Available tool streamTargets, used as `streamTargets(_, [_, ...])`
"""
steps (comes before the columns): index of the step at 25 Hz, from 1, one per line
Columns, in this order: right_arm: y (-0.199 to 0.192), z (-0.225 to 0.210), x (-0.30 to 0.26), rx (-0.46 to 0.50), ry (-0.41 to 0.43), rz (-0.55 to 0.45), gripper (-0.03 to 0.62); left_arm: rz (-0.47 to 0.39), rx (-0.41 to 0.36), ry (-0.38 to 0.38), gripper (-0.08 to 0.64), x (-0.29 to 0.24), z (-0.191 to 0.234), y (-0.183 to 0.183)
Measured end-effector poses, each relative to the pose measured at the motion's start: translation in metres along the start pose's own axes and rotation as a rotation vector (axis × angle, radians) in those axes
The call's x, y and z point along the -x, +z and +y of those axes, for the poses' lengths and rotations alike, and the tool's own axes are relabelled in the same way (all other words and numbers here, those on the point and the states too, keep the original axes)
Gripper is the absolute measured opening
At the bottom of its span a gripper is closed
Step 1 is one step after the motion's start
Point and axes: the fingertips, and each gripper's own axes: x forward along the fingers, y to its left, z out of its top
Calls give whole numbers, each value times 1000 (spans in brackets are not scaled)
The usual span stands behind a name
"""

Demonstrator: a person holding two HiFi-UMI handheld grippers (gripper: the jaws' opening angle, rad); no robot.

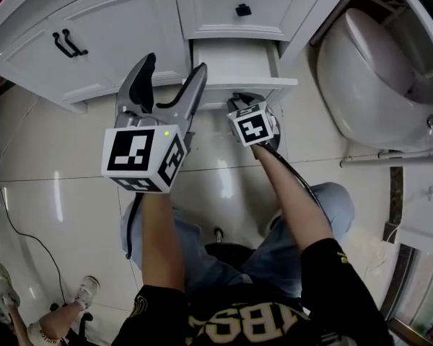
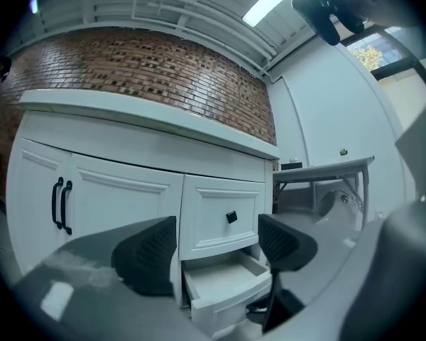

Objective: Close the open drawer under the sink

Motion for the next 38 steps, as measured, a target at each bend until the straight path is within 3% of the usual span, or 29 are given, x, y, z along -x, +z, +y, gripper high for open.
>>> streamTargets(7, [36, -34, -49, 36, -44, 26, 126, 65, -27, 95, 364, 0, 47, -14])
streamTargets(11, [70, -58, -83, 74, -91, -15, 124, 102, -39, 137, 364, 2, 74, -21])
streamTargets(13, [68, -70, -87, 44, -112, 35, 133, 136, -67, 139, 364, -1, 84, -27])
streamTargets(17, [58, -59, -89, -31, -49, 137, 133, 176, -79, 119, 364, -4, 96, -37])
streamTargets(19, [58, -60, -89, 0, -51, 153, 133, 189, -77, 110, 364, -6, 93, -42])
streamTargets(23, [67, -47, -90, 60, 63, 125, 133, 171, -82, 66, 364, -8, 72, -36])
streamTargets(26, [83, -61, -68, -1, 56, 5, 135, 150, -94, 30, 364, -3, 50, -27])
streamTargets(29, [116, -37, -21, -105, 128, -173, 135, 125, -101, 17, 364, 11, 31, -14])
streamTargets(34, [150, 6, 77, -2, 160, -398, 140, 69, -93, -1, 364, 39, -12, 5])
streamTargets(38, [155, 22, 149, 76, 152, -506, 152, 46, -134, -21, 364, 46, -50, 18])
